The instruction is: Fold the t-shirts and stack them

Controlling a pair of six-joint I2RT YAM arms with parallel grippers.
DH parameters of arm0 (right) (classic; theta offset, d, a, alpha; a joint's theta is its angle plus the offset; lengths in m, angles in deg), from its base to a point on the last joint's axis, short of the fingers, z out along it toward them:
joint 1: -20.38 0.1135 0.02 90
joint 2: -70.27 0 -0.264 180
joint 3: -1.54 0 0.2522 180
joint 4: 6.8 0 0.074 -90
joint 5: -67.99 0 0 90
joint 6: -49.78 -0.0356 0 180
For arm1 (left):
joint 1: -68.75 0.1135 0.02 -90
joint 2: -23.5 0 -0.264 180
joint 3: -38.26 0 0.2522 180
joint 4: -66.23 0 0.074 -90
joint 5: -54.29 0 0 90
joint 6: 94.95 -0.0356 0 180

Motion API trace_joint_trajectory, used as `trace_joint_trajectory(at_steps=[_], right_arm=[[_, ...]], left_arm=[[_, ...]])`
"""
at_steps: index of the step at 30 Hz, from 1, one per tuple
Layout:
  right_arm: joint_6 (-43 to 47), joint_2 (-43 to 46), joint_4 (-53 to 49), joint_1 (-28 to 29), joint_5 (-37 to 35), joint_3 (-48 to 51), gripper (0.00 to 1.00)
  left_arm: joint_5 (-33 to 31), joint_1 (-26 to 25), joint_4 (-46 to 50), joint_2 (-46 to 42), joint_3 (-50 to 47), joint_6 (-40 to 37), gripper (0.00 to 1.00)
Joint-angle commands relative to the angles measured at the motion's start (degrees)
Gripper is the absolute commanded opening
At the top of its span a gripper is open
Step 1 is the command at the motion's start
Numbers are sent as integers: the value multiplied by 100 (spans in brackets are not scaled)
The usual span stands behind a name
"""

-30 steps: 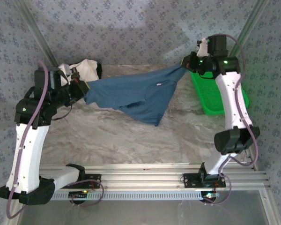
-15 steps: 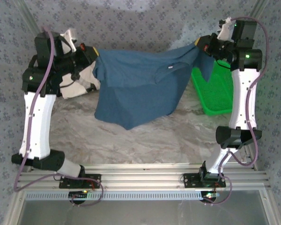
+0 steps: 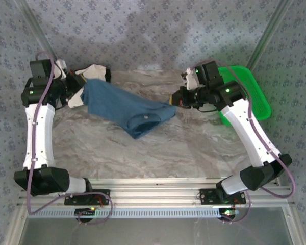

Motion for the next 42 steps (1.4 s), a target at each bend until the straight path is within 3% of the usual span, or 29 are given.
trace_joint_trajectory(at_steps=[1,6,10,13,17,20,25,27,29,33,35,37,42], right_arm=[[-90,213,285,-512,-317,17,0],[283,156,-341,-1324,-219,-1070,0],[435,40,-914,-1897,-25,-2291,0],[484,35,-1123,-2023,163,-2713,0],[444,270,-1164,-2025,263,-2547,0],[565,511,-1181,-2099,-112,-2419,0],[721,474,-1138,-2212,-44,-2204,0],[566,447,-957,-1862,209,-1831,0],[372,436,-701,-1003,45,-1215,0],[-703,322,654,633,-233,390,0],[-1362,55,1551,1358,-275,1039,0],[-1482,-396,1701,1836,-495,1051,0],[-1815,-1406,1973,2460,-508,807,0]], left_arm=[[479,-116,-534,-115,40,-112,0],[339,-1183,-1004,530,904,100,0],[302,-1962,-1064,1408,2482,203,0],[388,-2098,-865,1927,3638,295,0],[364,-2038,-40,2028,4373,102,0],[417,-2028,231,1527,3705,-46,0],[356,-1877,-585,-120,411,403,0],[201,-1496,-600,-664,-721,613,0],[172,-774,-628,-1153,-1742,673,0],[-91,260,-149,-1187,-2489,-42,0],[-158,494,-215,-916,-2582,-294,0],[-153,615,-454,-681,-2609,-347,0],[-477,676,-794,-86,-2347,-548,0]])
